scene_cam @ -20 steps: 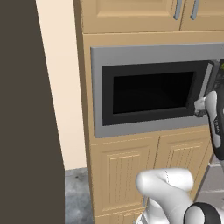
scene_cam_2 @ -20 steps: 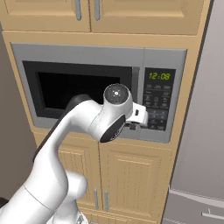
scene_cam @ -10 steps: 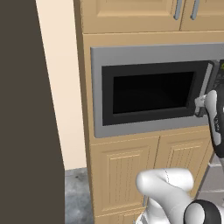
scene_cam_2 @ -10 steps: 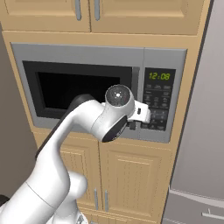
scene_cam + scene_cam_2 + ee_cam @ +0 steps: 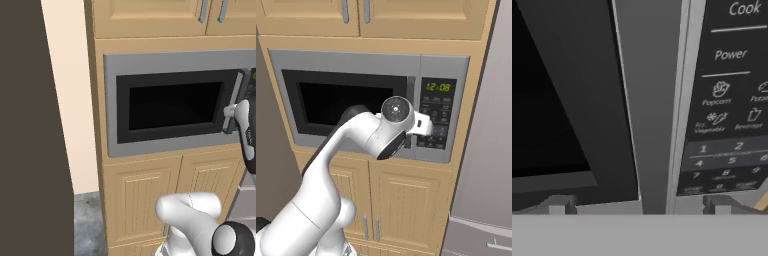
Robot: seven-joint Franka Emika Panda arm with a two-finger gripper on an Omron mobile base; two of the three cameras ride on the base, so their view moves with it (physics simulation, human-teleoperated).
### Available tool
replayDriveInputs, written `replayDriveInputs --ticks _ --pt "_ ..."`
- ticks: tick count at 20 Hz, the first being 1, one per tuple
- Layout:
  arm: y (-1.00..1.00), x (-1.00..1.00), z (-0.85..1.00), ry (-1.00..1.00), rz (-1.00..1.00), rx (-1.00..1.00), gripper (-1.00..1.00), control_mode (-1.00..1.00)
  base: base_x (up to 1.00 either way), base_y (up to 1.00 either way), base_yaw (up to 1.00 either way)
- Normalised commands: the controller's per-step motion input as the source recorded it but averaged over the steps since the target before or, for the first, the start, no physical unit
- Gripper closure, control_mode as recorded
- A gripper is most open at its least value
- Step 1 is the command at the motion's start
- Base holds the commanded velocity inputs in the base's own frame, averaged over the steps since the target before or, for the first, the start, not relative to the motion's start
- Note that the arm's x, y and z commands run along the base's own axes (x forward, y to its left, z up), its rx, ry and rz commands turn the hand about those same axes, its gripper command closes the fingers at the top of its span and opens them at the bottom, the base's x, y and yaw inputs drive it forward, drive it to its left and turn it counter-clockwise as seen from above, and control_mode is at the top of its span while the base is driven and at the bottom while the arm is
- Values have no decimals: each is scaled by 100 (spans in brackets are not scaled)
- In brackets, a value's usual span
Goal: Pick the chicken drumstick from the counter and place it in the microwave. Then turn on the microwave.
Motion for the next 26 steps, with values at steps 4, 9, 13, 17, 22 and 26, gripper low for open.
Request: replayDriveInputs --ticks 4,9,13,17,22,26 --pt "-10 14 7 -8 0 0 -100 -100 0 0 0" --pt "-6 13 8 -6 0 0 -100 -100 0 0 0" --pt "-3 17 4 -4 0 0 -100 -100 0 0 0" --pt "0 18 0 -4 0 0 -100 -100 0 0 0" --pt "-2 19 0 -2 0 0 -100 -100 0 0 0" --pt "-4 15 0 -3 0 0 -100 -100 0 0 0"
